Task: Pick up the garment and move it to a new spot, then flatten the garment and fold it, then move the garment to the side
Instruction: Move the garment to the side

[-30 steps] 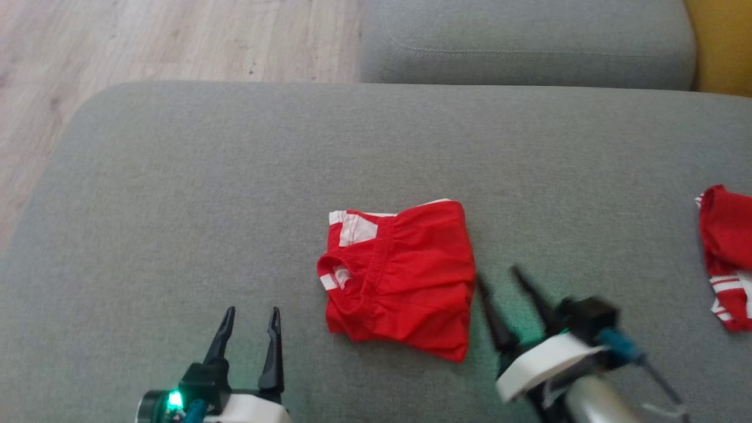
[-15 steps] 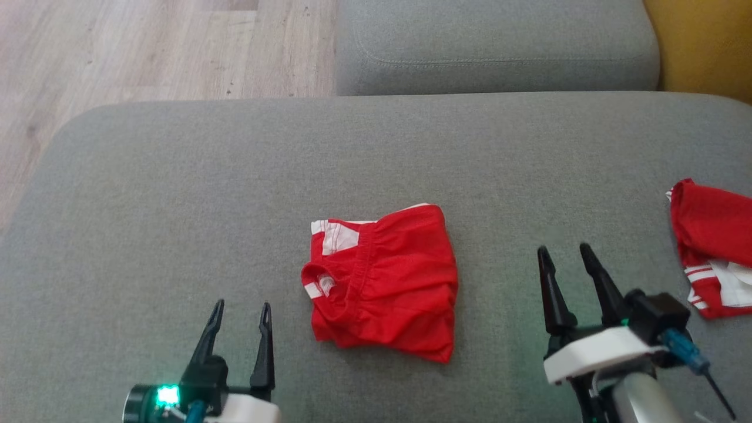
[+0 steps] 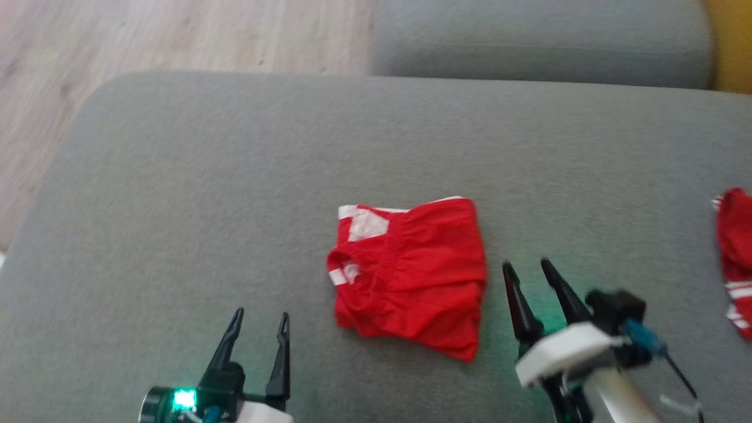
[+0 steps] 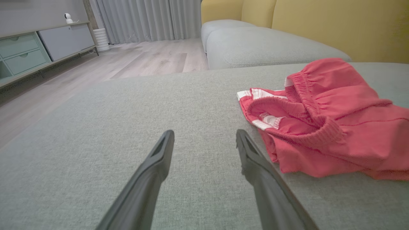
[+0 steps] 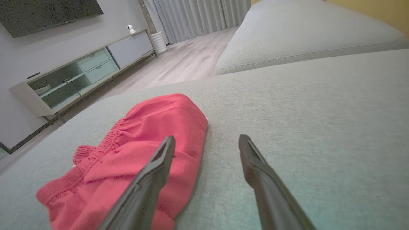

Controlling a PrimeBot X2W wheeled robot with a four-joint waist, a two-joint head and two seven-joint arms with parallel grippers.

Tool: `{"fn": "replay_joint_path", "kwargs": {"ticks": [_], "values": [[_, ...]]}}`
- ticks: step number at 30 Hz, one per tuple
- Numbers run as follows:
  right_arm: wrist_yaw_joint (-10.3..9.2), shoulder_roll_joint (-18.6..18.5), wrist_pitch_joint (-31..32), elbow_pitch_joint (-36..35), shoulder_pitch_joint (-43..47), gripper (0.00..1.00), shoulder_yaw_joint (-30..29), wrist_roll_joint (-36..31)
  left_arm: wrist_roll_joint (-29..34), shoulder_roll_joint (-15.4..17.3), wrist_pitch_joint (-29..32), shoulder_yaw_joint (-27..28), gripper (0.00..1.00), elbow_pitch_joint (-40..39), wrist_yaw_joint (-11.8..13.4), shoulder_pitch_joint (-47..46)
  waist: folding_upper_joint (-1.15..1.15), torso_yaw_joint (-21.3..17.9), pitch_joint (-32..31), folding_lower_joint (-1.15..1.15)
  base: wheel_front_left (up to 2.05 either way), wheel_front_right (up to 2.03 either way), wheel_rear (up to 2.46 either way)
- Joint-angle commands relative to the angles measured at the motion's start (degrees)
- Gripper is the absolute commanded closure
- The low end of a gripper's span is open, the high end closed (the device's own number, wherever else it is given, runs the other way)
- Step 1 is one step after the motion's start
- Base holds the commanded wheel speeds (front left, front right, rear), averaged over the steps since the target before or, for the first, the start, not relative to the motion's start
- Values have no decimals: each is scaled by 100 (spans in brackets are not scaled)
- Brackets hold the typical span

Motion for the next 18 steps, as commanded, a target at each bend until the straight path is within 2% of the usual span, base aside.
{"fn": "replay_joint_path", "kwargs": {"ticks": [1, 6, 10, 11, 12, 15, 18], "values": [[-4, -11, -62, -30, -468, 0, 189, 43, -43, 11, -29, 102, 0, -121, -15, -311, 0, 245, 202, 0, 0, 0, 0], [-4, -11, -62, 1059, -951, 0, 309, -27, -78, 10, -29, 42, 0, -34, -48, -378, 0, 596, 394, 0, 0, 0, 0], [-4, -11, -27, 1900, -1183, 0, 665, 183, -111, 10, -29, 36, 0, -28, -62, -409, 0, 732, 455, 0, 0, 0, 0], [-4, -11, -12, 2048, -1220, 45, 752, 248, -120, 10, -29, 39, 0, -30, -56, -409, 0, 737, 458, 0, 0, 0, 0], [-4, -11, -12, 2157, -1253, 100, 838, 311, -131, 10, -29, 45, 0, -34, -52, -407, 0, 731, 460, 0, 0, 0, 0], [-4, -11, -41, 2285, -1397, 100, 933, 419, -190, 10, -29, 48, 0, -62, -45, -407, 0, 608, 435, 0, 0, 0, 0], [-4, -11, -57, 2108, -1546, 100, 668, 257, -225, 10, -29, 43, 0, -103, -45, -415, 0, 309, 385, 0, 0, 0, 0]]}}
